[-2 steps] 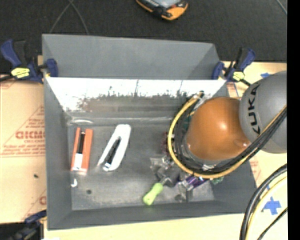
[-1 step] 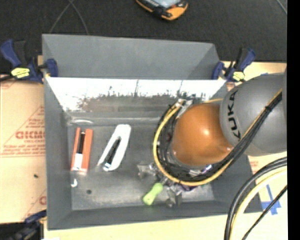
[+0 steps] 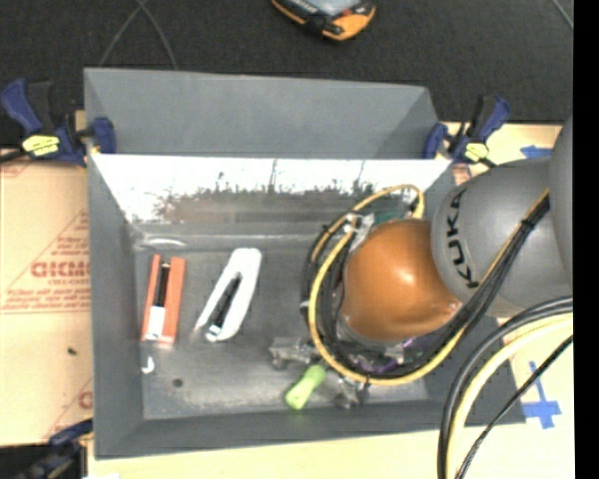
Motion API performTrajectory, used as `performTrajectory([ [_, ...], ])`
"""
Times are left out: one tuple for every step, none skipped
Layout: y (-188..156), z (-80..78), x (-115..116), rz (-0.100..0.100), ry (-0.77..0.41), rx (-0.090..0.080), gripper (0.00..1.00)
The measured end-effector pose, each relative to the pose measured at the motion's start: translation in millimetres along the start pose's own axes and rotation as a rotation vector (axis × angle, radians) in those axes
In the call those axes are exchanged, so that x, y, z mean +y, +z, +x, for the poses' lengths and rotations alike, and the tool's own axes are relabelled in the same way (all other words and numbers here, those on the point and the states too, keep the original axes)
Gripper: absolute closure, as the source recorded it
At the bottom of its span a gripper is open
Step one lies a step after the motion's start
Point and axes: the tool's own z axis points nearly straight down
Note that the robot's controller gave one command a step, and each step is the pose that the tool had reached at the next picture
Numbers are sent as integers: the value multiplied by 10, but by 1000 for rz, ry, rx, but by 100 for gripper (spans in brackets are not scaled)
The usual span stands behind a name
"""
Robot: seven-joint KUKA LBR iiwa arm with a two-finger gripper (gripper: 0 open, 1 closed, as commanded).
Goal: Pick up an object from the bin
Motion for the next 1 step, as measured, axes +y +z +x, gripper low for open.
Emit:
performTrajectory([
  [4, 430, -400, -8, 728, 10, 100],
])
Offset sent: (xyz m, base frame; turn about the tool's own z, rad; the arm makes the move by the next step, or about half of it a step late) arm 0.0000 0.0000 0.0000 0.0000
